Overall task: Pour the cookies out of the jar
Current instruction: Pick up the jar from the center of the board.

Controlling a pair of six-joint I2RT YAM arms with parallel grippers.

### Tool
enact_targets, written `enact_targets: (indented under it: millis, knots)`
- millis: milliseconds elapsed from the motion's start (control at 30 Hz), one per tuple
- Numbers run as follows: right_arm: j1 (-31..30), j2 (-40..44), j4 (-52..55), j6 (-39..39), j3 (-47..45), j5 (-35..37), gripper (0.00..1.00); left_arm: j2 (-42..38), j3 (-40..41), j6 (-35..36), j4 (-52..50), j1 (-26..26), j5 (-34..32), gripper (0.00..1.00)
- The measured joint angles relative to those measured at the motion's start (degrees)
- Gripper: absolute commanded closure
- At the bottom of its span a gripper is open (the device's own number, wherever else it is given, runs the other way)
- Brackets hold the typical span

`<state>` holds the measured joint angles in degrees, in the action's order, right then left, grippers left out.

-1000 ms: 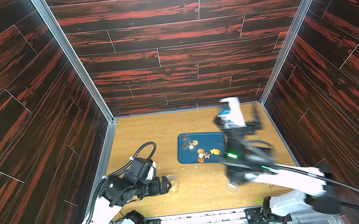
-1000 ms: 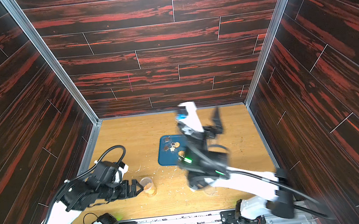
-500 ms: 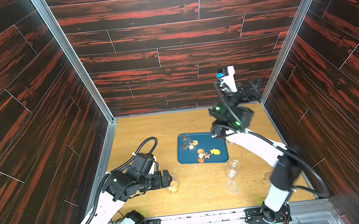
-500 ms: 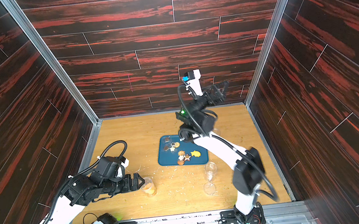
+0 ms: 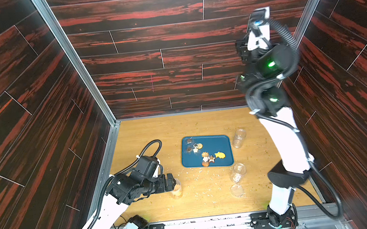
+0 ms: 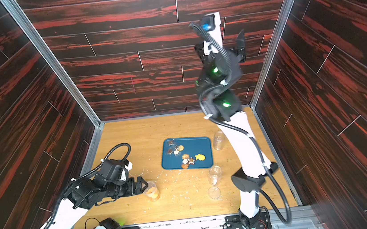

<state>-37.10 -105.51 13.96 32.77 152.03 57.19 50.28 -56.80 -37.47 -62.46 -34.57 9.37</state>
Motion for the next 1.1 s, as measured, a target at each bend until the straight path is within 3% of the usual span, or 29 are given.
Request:
enact_targets:
  millis: [133, 267, 433, 533, 667, 867, 1100]
  knots:
    - [1.6, 3.0, 24.3, -23.5, -2.7, -22.4, 0.05, 0.0, 0.0, 0.5, -0.4, 0.0, 0.2, 0.00]
    - [2.3, 4.9, 40.9, -39.8, -15.4, -45.6, 0.08, -0.7, -0.9, 0.7, -3.0, 0.1, -2.6, 0.00]
    - [-1.7, 5.9, 50.2, -49.6, -36.9, -59.1, 0.07, -7.7, -5.6, -1.4, -7.2, 0.2, -11.3, 0.00]
    - [-7.3, 6.1, 52.1, -52.9, -46.2, -61.1, 0.02, -13.6, -8.6, -3.1, -9.4, 0.3, -16.0, 0.00]
    - [-18.4, 5.1, 52.3, -55.1, -48.5, -60.6, 0.01, -20.7, -10.6, -5.1, -12.1, 0.3, -22.5, 0.00]
    - [-31.2, -4.3, 51.1, -56.5, -40.9, -59.2, 0.02, -26.1, -12.3, -7.0, -14.1, 0.3, -27.1, 0.00]
    - [-36.2, -16.7, 54.7, -57.4, -26.7, -54.6, 0.02, -28.1, -13.1, -8.3, -16.9, 0.3, -28.5, 0.00]
